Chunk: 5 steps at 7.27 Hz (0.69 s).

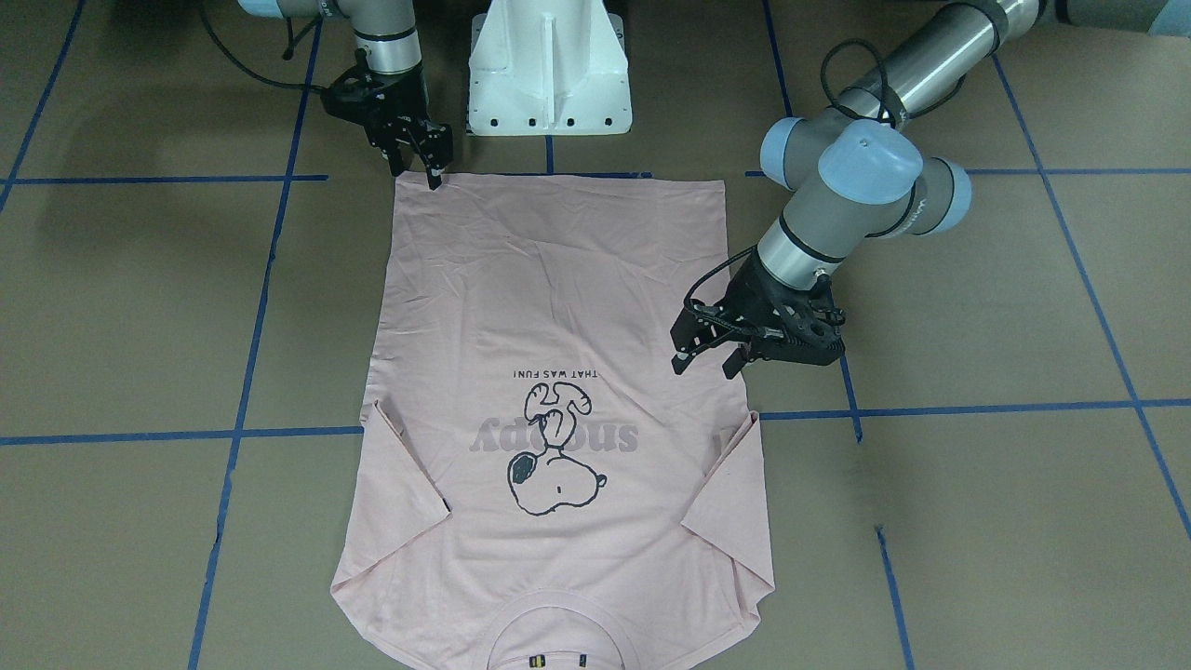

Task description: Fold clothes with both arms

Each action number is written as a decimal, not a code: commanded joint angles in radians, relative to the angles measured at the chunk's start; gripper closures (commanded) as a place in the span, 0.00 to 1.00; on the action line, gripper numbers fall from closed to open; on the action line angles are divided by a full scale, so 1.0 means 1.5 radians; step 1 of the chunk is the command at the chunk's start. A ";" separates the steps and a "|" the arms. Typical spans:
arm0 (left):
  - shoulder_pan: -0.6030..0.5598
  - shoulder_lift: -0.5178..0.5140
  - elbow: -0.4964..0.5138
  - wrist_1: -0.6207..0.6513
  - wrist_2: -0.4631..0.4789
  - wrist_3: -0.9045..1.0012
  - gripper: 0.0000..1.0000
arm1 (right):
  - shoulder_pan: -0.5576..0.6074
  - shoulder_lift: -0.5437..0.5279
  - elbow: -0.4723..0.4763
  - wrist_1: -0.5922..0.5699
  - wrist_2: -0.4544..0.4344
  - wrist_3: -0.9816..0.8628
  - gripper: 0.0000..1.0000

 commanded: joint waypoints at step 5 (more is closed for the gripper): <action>0.005 -0.002 0.006 0.000 0.001 0.000 0.21 | -0.005 -0.001 0.023 -0.065 0.002 0.017 0.38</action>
